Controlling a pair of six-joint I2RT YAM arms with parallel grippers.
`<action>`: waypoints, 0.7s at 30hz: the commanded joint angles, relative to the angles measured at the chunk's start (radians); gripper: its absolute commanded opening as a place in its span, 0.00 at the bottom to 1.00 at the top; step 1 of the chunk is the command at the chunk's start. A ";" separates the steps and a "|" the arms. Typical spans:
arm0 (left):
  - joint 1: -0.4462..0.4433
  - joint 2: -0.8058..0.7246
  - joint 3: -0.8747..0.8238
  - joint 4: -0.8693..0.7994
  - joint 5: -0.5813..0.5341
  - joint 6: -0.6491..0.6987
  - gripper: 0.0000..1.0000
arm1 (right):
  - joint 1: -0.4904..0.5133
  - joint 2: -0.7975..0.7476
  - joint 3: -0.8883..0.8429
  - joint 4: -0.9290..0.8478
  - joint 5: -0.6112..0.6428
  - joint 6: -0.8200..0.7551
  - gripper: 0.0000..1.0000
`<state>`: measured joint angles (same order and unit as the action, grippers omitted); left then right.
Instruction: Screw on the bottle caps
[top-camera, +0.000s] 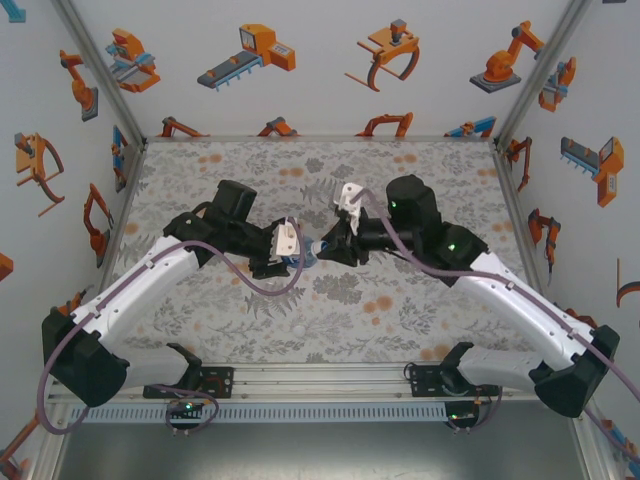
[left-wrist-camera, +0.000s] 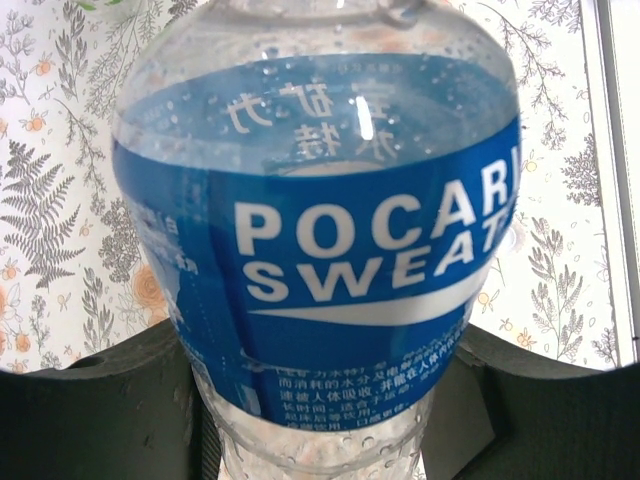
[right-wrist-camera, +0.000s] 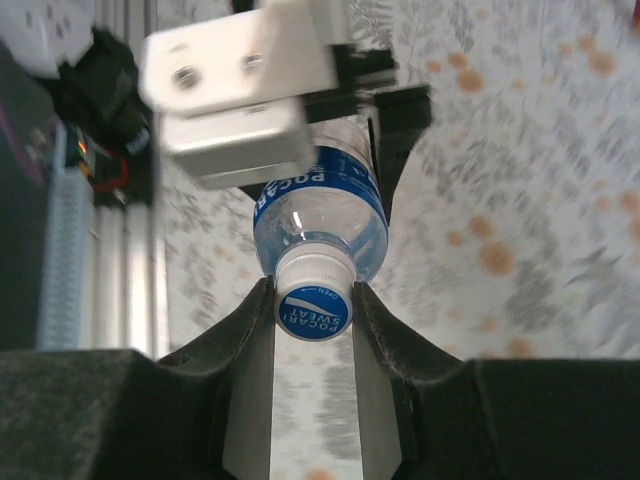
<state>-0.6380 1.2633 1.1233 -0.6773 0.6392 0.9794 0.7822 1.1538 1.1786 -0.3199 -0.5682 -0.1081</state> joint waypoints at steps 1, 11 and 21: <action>-0.003 -0.019 0.013 0.008 0.028 0.019 0.00 | 0.002 0.026 -0.026 0.033 0.168 0.572 0.00; -0.003 -0.019 0.012 0.012 0.025 0.016 0.00 | 0.000 0.111 0.002 -0.088 0.238 1.252 0.00; -0.003 -0.024 0.010 0.013 0.019 0.016 0.00 | -0.002 0.097 0.091 -0.123 0.272 0.952 0.43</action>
<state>-0.6220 1.2636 1.1172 -0.7147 0.5560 0.9798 0.7769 1.2522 1.2224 -0.4179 -0.3481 0.9779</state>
